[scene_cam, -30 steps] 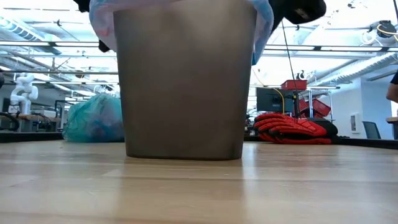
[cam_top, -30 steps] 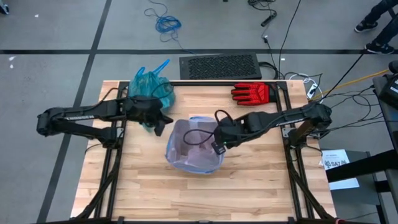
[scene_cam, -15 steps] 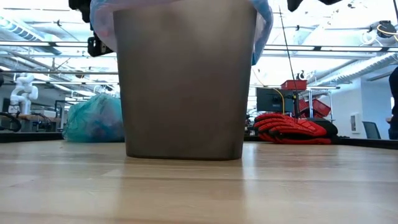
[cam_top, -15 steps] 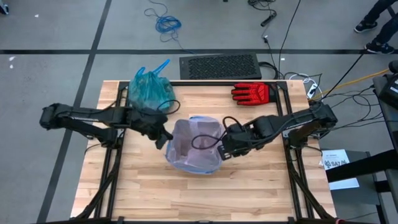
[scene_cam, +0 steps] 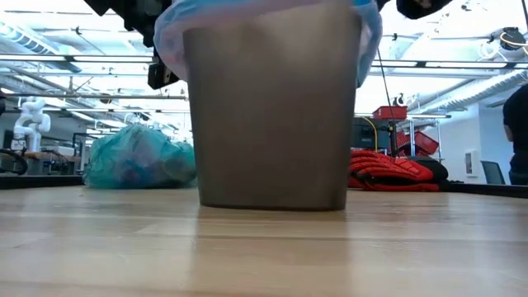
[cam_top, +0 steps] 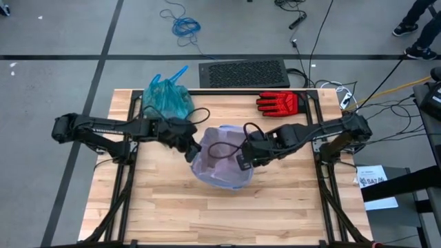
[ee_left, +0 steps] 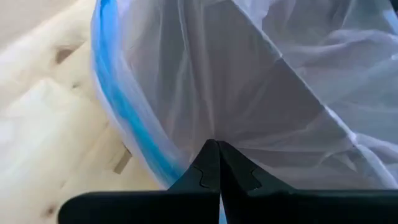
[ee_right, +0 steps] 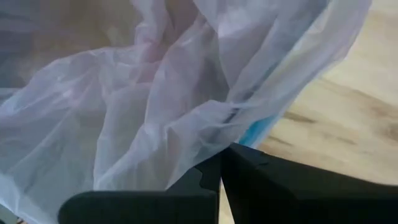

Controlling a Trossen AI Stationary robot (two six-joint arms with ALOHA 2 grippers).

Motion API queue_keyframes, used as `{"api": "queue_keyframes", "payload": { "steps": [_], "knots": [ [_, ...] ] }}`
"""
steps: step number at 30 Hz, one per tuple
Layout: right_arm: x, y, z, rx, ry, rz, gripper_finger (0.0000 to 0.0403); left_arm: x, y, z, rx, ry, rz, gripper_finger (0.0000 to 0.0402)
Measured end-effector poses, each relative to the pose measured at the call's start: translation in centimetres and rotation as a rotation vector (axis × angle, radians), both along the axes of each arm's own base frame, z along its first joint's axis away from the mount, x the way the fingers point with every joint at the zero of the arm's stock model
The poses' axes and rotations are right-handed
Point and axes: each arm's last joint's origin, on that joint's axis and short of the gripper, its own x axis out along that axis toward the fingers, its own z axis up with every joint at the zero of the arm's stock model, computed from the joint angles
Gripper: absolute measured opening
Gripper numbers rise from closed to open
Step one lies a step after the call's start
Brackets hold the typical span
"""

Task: Place trash/remove bag and relplace
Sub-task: Insert the new pink trash bag into the trash bin, then return to Home Position

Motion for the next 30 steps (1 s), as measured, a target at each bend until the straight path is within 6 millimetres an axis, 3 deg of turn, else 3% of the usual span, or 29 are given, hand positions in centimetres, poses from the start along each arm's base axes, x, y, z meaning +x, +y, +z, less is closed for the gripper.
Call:
{"api": "queue_keyframes", "payload": {
  "steps": [18, 26, 30],
  "knots": [
    [0.2, -6.0, 0.3, -0.122, 0.028, 0.107, 0.0000, -3.7, 3.4, 1.7, 0.093, 0.027, 0.153, 0.0000],
    [-3.6, -6.1, 3.2, -0.219, 0.004, 0.122, 0.0000, -7.4, 3.3, 4.7, 0.117, -0.137, 0.202, 0.0000],
    [-5.9, -5.6, 5.2, -0.337, -0.067, 0.259, 0.0000, -9.2, 3.0, 6.0, 0.195, -0.222, 0.175, 0.0000]
  ]
}}
